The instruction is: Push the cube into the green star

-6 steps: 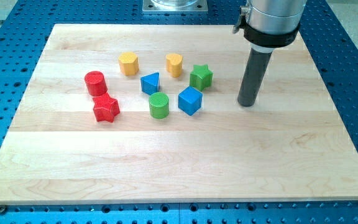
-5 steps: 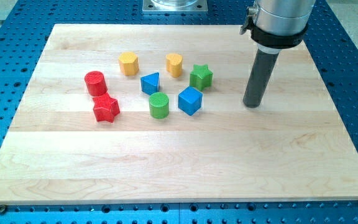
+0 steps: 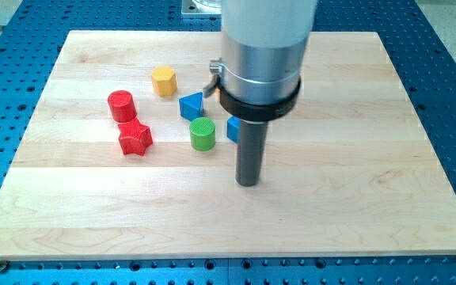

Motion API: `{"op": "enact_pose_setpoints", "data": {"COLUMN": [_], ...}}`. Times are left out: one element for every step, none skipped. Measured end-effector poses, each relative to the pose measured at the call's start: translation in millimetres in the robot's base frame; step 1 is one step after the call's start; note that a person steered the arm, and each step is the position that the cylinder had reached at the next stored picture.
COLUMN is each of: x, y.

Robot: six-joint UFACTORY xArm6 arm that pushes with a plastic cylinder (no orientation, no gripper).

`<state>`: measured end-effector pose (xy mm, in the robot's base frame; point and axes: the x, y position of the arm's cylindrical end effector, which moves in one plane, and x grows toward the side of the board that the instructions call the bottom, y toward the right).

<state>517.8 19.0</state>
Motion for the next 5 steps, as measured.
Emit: {"op": "enact_pose_setpoints", "data": {"x": [-39.2, -62.4, -82.5, -96.3, -96.8], "y": [-22.7, -0.7, 16.0, -22.0, -80.3]}}
